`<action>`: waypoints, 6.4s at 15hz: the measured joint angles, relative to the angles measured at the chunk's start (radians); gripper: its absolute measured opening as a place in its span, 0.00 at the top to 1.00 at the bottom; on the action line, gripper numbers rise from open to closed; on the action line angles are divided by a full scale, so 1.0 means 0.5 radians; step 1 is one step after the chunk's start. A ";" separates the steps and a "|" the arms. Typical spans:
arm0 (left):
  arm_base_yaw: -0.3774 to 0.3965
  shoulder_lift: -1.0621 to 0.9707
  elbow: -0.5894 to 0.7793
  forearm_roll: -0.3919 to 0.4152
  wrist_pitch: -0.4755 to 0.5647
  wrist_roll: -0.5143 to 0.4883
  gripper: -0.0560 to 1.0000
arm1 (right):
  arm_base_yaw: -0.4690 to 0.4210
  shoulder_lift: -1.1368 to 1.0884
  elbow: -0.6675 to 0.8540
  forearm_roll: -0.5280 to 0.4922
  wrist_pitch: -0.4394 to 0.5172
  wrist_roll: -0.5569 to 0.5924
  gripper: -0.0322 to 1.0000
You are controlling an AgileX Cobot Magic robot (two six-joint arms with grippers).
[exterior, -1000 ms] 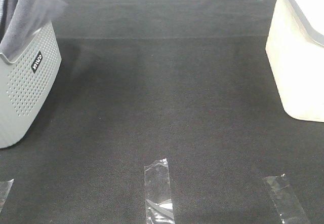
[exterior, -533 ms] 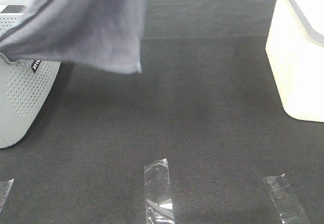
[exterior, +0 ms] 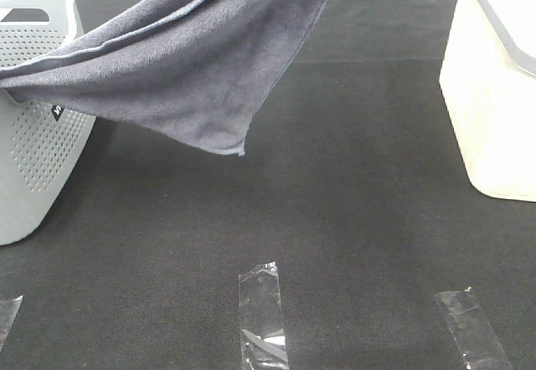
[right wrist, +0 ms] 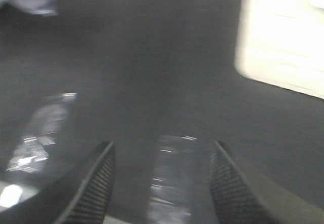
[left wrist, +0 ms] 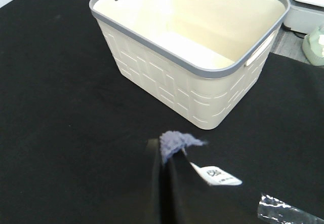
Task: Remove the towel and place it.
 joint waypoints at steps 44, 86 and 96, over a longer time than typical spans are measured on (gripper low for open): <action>0.000 -0.018 0.000 -0.030 -0.144 0.024 0.95 | 0.870 3.602 -0.774 2.820 -0.756 -3.422 0.38; 0.000 -0.018 0.000 -0.028 -0.144 0.070 0.95 | 0.786 3.514 -0.776 2.716 -0.534 -3.172 0.38; 0.000 -0.018 0.000 -0.012 -0.144 0.070 0.95 | 0.786 3.514 -0.776 2.664 -0.372 -3.234 0.90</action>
